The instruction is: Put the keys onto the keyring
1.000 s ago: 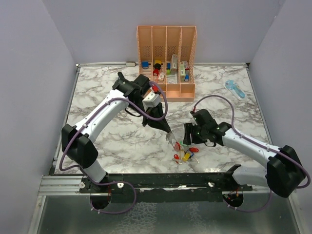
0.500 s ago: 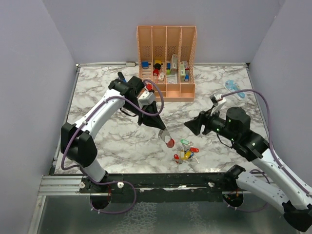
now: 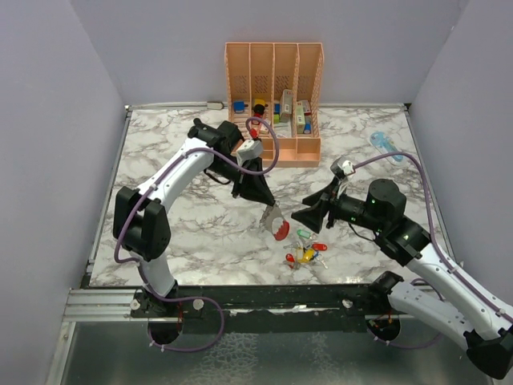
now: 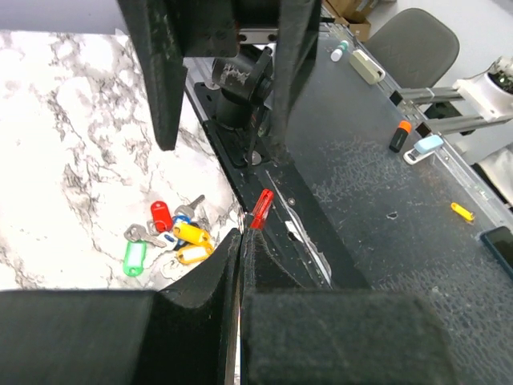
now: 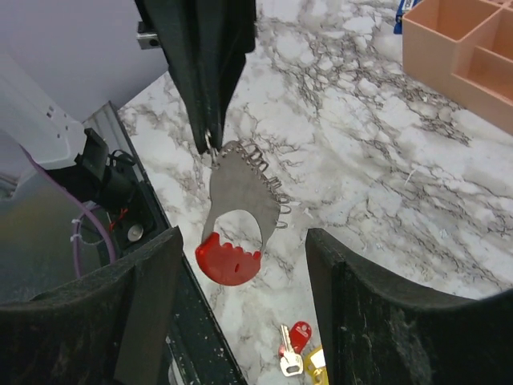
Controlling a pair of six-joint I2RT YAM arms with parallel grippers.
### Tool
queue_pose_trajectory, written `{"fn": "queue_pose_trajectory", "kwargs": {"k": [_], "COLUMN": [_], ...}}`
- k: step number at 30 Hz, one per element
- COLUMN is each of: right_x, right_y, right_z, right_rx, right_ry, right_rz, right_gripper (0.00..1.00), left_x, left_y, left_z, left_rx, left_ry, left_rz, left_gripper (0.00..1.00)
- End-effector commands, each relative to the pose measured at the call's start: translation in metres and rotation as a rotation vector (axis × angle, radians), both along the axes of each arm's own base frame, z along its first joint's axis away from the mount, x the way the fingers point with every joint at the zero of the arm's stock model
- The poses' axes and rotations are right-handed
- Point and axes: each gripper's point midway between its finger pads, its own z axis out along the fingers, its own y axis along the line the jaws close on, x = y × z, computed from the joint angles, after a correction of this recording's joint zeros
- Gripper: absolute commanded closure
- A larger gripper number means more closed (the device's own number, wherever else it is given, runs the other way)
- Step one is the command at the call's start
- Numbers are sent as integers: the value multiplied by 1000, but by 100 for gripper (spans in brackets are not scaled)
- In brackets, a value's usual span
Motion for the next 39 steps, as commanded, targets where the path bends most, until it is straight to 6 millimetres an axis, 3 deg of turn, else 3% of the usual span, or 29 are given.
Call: {"fn": "queue_pose_trajectory", "kwargs": {"k": [1, 18, 29, 33, 39], "right_x": [-5, 16, 29, 33, 40], "right_y": [10, 10, 21, 28, 35], "right_z": [11, 38, 35, 24, 13], "right_rx": [35, 22, 25, 7, -1], "right_ry": [-78, -156, -179, -157, -146], "right_rz": [69, 9, 13, 35, 32], "right_gripper": [36, 37, 35, 36, 49], "left_x": [4, 24, 10, 9, 8], "left_y": [-7, -15, -16, -17, -17], "left_z": [30, 69, 65, 66, 63], "left_rx": [-120, -133, -152, -156, -150], "left_ry": [103, 66, 34, 29, 39], "left_rz": [-1, -12, -30, -34, -38], "left_gripper": [100, 100, 100, 100, 100]}}
